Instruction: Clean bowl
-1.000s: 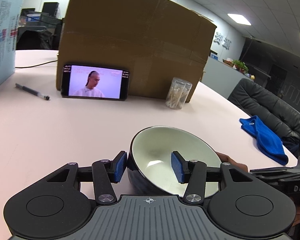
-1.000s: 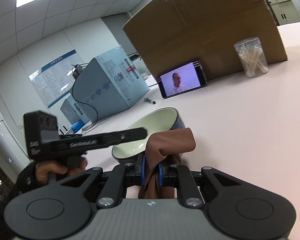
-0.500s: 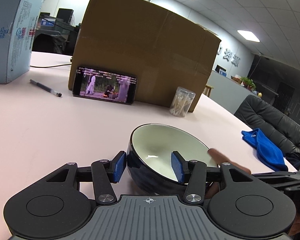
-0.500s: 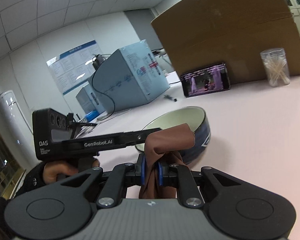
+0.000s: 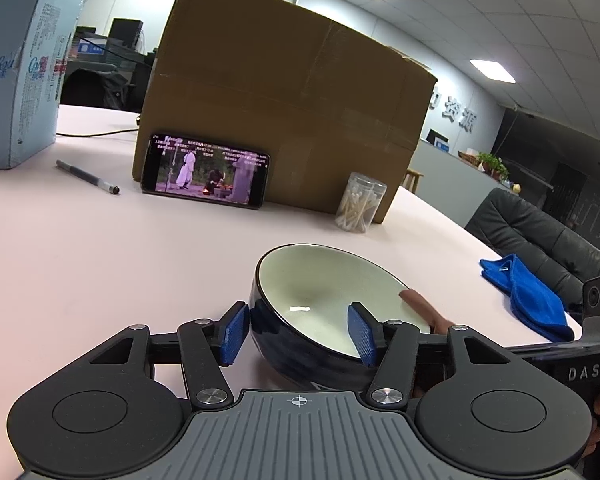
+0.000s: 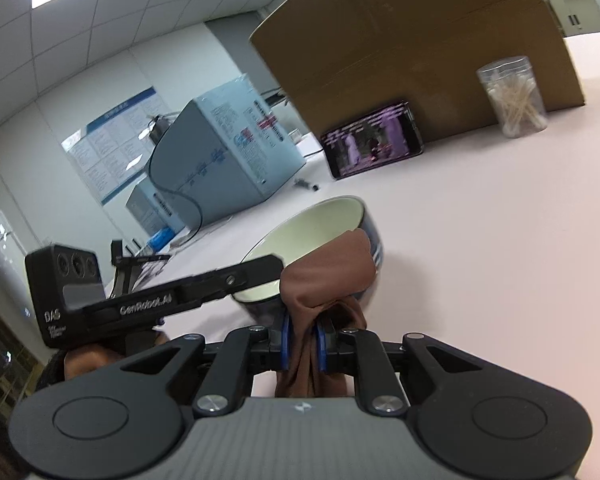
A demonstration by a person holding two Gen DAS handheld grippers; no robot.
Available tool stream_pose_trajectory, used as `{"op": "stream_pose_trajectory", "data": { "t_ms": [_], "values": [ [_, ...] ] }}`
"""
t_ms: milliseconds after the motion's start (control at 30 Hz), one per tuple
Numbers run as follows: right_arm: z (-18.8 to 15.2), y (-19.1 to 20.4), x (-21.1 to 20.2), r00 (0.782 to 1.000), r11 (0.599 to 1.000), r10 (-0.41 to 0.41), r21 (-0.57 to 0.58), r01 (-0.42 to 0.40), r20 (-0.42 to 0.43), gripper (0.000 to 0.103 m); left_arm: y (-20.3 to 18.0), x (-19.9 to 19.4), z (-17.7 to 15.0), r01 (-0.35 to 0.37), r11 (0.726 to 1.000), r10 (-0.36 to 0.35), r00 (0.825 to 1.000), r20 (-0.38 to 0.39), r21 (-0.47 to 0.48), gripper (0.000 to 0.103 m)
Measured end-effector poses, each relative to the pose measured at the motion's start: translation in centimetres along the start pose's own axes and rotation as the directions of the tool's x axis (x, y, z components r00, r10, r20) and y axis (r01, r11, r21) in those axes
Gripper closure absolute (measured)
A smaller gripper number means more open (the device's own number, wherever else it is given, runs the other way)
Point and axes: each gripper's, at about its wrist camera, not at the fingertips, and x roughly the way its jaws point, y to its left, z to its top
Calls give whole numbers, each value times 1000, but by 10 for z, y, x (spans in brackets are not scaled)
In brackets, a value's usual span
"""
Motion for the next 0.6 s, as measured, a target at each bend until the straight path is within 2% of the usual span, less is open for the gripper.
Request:
{"op": "stream_pose_trajectory", "data": {
  "t_ms": [133,400,600],
  "values": [
    [-1,8,3,999,998,45,-35,-46,-21,87,1,1,1,0,1000,0,1000,1,3,49],
    [3,-1,-8,998,999,-37,13,36,56,86,1,0,1,6,1000,-6,1000,-1,3,48],
    [2,-1,-3,999,1000,-26,2,26,31,85,-1,-1,0,4,1000,-4,1000,-1,4,48]
  ]
}}
